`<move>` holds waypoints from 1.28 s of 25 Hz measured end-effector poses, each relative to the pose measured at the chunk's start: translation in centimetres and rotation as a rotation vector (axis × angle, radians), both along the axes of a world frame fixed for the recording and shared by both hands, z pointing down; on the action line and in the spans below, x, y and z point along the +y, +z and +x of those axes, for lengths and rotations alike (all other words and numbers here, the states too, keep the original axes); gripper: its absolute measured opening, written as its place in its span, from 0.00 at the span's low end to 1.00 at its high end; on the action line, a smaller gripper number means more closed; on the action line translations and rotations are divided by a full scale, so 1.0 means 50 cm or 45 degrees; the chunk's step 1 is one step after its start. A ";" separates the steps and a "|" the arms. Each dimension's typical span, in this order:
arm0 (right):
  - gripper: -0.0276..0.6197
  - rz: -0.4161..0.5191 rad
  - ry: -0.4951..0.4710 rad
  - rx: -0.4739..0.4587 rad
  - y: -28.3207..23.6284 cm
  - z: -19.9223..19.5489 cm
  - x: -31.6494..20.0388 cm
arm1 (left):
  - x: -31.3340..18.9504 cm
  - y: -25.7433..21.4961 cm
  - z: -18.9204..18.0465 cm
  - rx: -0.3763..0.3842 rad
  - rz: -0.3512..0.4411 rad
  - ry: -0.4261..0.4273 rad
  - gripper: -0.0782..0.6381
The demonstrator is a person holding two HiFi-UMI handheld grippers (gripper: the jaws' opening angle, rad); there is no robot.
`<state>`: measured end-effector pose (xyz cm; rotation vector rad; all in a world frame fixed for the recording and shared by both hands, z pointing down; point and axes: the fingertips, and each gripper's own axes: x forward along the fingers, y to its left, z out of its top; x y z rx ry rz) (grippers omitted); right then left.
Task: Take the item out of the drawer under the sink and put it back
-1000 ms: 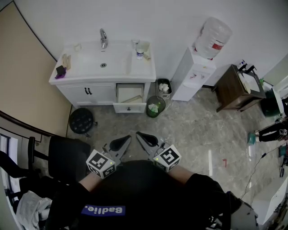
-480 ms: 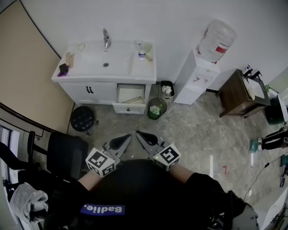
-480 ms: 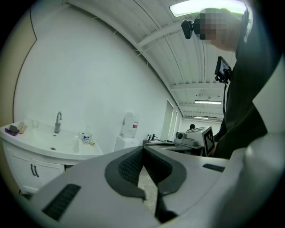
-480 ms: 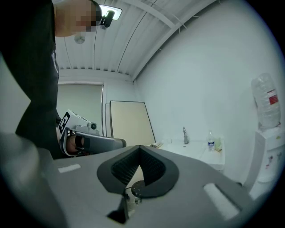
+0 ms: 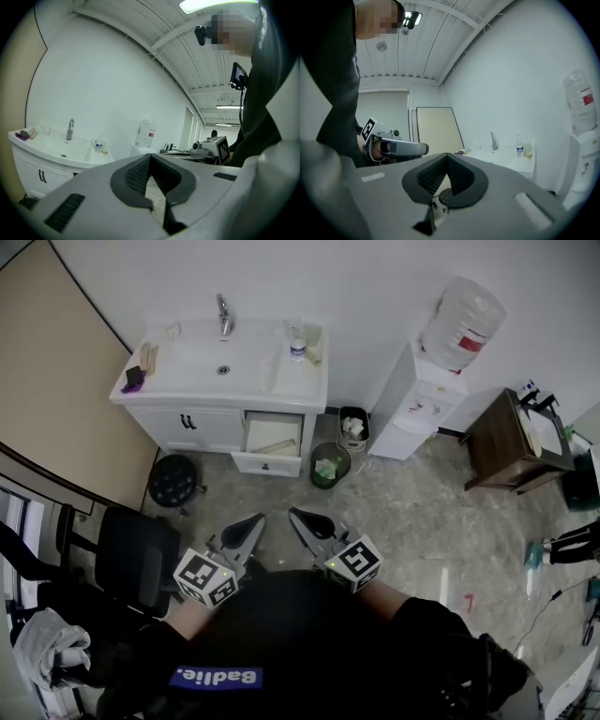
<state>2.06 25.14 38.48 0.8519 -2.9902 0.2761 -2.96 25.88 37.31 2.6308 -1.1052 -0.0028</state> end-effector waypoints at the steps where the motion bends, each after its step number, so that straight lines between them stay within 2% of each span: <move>1: 0.03 -0.002 -0.001 0.005 0.003 -0.003 -0.011 | -0.011 0.002 0.001 0.000 0.005 0.007 0.11; 6: 0.03 -0.011 0.030 0.054 0.025 -0.028 -0.085 | -0.094 0.021 -0.022 0.024 0.010 0.047 0.11; 10: 0.03 -0.020 0.098 0.081 0.028 -0.065 -0.185 | -0.201 0.024 -0.065 0.033 0.012 0.093 0.11; 14: 0.03 -0.015 0.139 0.105 0.026 -0.121 -0.293 | -0.322 0.021 -0.113 0.019 0.039 0.151 0.11; 18: 0.03 -0.028 0.231 0.103 0.023 -0.160 -0.402 | -0.430 0.017 -0.160 0.000 0.060 0.207 0.11; 24: 0.03 -0.030 0.311 0.104 0.017 -0.222 -0.506 | -0.540 0.019 -0.207 -0.014 0.053 0.298 0.11; 29: 0.03 -0.065 0.350 0.092 0.029 -0.205 -0.557 | -0.585 0.033 -0.202 -0.017 0.003 0.318 0.11; 32: 0.03 -0.073 0.336 0.101 0.045 -0.184 -0.584 | -0.618 0.053 -0.189 -0.012 -0.006 0.281 0.11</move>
